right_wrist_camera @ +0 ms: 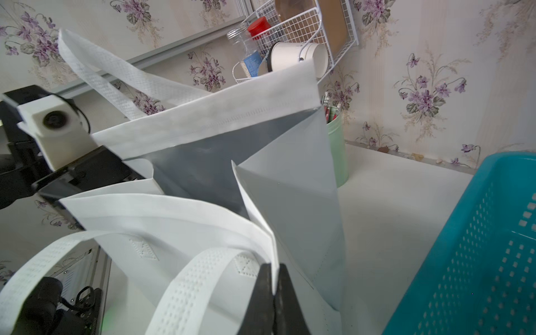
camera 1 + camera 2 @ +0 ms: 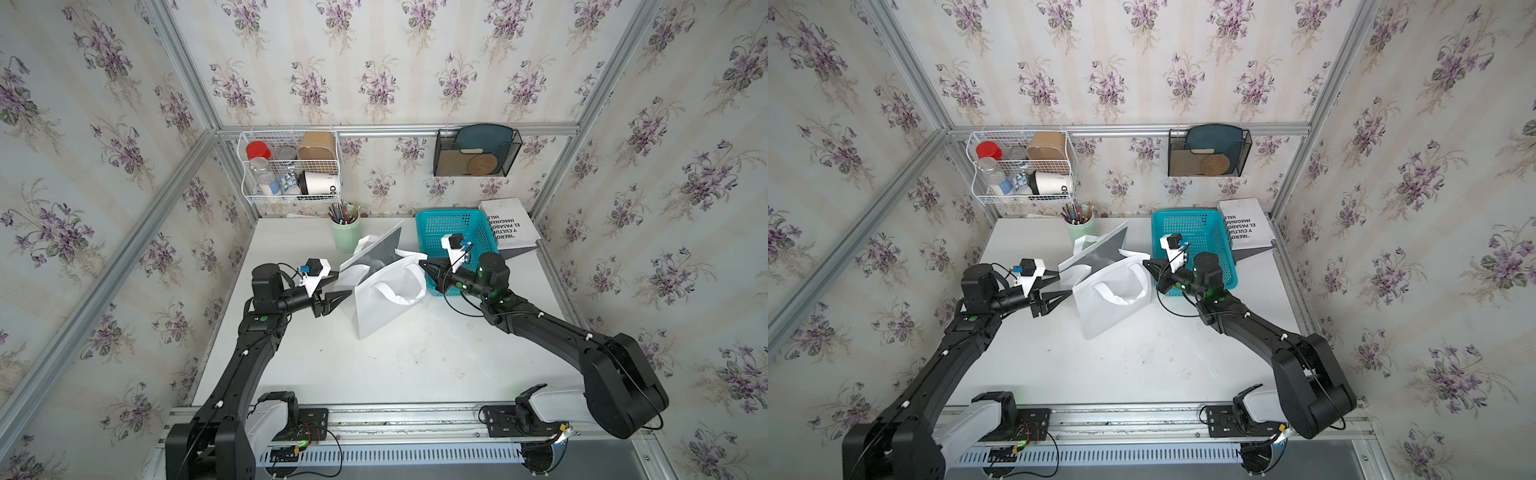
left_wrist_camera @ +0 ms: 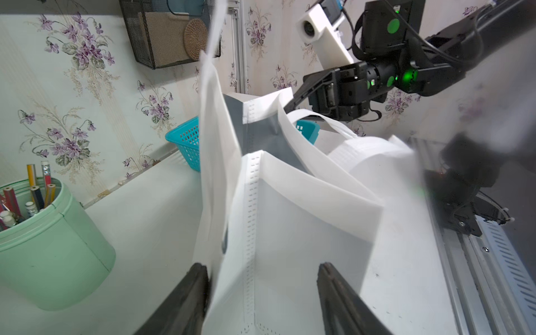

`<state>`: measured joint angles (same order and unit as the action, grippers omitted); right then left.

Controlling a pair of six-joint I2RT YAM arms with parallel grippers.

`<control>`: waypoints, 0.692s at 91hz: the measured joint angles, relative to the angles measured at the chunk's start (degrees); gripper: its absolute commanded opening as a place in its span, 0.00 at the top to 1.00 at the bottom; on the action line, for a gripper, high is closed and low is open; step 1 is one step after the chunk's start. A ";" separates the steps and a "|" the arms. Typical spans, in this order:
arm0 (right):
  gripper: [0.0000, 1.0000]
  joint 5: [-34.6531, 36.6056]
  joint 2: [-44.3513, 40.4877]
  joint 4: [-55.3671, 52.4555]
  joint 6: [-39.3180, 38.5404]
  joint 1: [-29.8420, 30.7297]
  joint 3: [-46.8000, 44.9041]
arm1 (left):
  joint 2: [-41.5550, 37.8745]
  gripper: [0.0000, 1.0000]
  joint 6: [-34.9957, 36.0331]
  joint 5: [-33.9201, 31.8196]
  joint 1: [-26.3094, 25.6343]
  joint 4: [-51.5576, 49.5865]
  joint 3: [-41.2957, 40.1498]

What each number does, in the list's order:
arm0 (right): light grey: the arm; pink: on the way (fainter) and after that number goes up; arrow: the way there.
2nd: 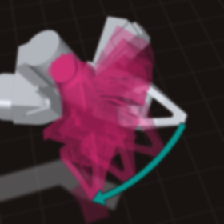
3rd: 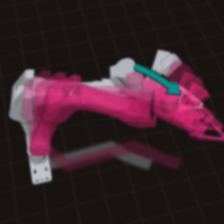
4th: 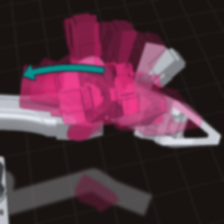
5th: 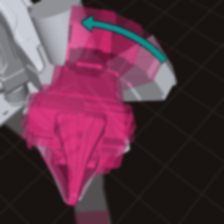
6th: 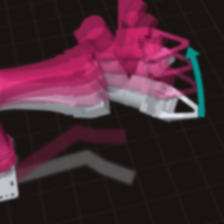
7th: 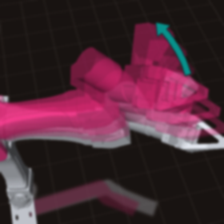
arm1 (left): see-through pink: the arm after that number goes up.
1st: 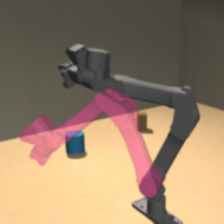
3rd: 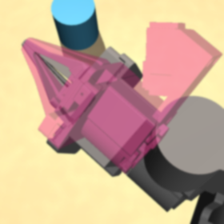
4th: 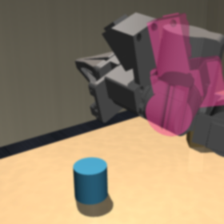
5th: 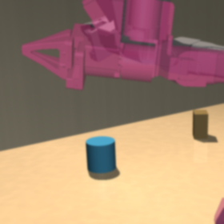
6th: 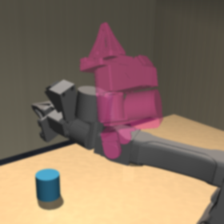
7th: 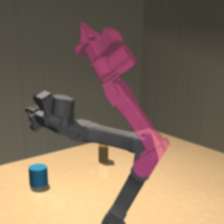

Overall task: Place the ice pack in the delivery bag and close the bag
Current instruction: Adjust the delivery bag at the center of the board.

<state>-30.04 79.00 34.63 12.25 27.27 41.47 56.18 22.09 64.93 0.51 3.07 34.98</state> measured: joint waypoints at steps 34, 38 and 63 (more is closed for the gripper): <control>1.00 2.56 3.80 -0.31 1.05 2.45 3.58 | -1.90 0.27 -8.39 -2.78 -1.70 9.07 -7.34; 1.00 2.62 4.04 -0.31 1.07 2.97 3.91 | -2.03 0.27 -10.01 -3.52 -2.49 11.34 -7.76; 1.00 8.98 5.73 -0.48 2.38 8.31 6.10 | -6.08 0.26 -12.22 -4.66 -4.37 13.42 -9.46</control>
<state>-21.06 84.73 34.15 14.63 35.57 47.57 50.11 9.87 60.27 -3.86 16.49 25.52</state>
